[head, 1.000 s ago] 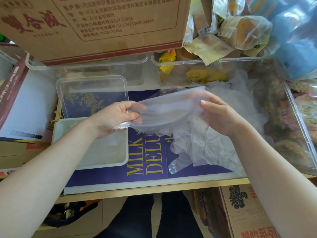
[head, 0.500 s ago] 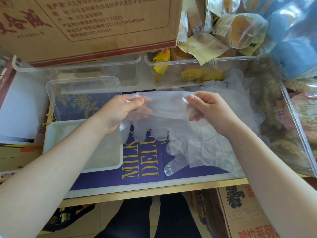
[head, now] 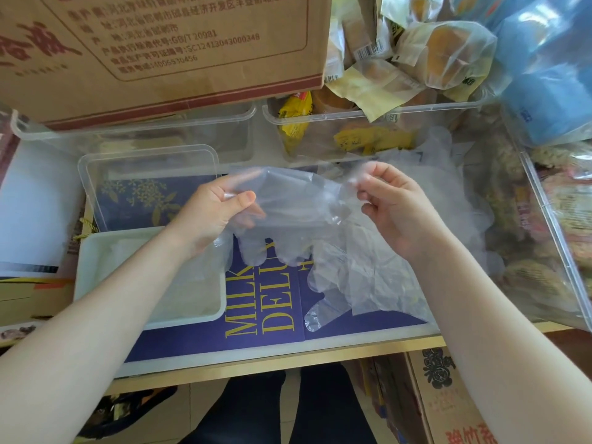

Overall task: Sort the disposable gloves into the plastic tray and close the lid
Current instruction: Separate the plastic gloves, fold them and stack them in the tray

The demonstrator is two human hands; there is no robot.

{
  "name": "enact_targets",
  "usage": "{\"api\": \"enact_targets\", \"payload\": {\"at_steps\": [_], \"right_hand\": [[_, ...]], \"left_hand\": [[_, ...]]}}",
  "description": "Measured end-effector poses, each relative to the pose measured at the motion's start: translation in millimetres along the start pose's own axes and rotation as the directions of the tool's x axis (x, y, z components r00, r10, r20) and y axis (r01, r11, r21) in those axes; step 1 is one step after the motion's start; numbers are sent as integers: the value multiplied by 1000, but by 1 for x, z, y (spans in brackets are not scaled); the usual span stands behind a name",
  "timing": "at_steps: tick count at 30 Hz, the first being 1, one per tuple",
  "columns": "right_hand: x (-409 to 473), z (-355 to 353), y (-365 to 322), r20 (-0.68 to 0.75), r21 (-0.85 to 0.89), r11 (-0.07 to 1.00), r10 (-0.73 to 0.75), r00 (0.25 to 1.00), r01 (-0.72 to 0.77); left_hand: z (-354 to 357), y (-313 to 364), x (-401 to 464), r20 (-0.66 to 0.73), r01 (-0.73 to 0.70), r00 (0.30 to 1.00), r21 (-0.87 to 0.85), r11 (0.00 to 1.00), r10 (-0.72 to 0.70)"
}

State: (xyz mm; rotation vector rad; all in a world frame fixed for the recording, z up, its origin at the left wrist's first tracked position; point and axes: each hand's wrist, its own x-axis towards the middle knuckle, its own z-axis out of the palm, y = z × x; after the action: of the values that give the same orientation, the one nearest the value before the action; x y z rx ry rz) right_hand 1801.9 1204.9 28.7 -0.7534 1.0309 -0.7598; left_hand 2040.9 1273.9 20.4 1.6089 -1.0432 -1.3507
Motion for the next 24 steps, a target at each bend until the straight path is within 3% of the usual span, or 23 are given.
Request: {"api": "enact_targets", "payload": {"at_steps": [4, 8, 9, 12, 16, 18, 21, 24], "right_hand": [[2, 8, 20, 76, 110, 992, -70, 995, 61], [0, 16, 45, -139, -14, 1000, 12, 990, -14], [0, 18, 47, -178, 24, 996, 86, 980, -83], [-1, 23, 46, -138, 357, 902, 307, 942, -242], [-8, 24, 34, -38, 554, 799, 307, 951, -235], [-12, 24, 30, -15, 465, 858, 253, 967, -217], [-11, 25, 34, -126, 193, 968, 187, 974, -161], [-11, 27, 38, -214, 115, 990, 109, 971, -85]], "left_hand": [[4, -1, -1, 11, -20, 1000, -22, 1000, 20], [5, -4, 0, 8, -36, 999, -38, 999, 36], [5, -5, 1, 10, -39, 999, -38, 998, 40], [6, -5, 1, -4, -56, 998, -33, 998, 56], [0, -8, 2, -49, -69, 996, 48, 996, 72], [-2, -11, 2, -52, -64, 996, 113, 992, 70], [-3, -14, 1, -33, -58, 997, 135, 989, 63], [-4, -15, 1, -38, -69, 996, 139, 988, 75]]}}
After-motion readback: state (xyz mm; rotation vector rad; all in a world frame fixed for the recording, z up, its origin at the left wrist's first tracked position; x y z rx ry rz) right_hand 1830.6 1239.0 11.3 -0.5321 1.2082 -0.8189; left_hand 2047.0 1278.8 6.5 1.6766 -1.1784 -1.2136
